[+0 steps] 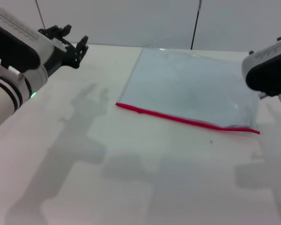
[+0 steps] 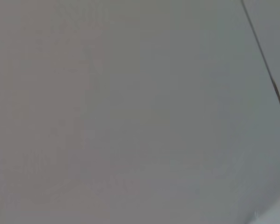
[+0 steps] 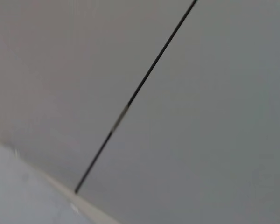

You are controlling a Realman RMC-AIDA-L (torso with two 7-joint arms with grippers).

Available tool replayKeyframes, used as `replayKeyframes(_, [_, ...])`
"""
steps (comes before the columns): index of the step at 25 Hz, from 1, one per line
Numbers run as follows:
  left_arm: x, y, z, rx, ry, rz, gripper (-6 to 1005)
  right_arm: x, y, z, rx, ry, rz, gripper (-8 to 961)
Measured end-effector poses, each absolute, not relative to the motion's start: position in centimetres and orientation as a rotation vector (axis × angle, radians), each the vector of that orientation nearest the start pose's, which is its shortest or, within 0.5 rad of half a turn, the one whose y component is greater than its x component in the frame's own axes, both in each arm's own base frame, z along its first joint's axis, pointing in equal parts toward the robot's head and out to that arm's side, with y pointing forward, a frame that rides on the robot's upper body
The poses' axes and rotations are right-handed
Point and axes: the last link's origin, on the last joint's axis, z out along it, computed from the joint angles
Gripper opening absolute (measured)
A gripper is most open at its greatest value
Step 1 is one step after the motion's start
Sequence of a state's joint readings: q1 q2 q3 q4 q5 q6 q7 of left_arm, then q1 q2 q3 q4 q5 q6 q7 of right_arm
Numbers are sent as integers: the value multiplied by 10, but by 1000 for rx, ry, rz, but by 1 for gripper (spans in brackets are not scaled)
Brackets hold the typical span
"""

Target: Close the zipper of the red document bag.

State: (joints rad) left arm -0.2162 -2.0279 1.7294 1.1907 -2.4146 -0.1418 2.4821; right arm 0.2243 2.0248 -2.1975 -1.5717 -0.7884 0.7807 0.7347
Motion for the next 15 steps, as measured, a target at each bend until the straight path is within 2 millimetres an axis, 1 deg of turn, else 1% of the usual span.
replayKeyframes(3, [-219,381,19,-1901,-330,-428,450,170,347,-15,-1739,427,64,619])
replayKeyframes(6, [-215,378,21,-1888,-377,-530,449,175,355,-15,-1723,488,210,618])
replayKeyframes(8, [-215,378,24,-1868,-421,-578,448,183,361,-16,-1722,547,303,618])
replayKeyframes(12, [-223,377,31,-1825,-486,-666,444,201,369,-16,-1701,613,408,617])
replayKeyframes(15, [-237,376,38,-1789,-508,-727,442,217,372,-20,-1683,620,432,617])
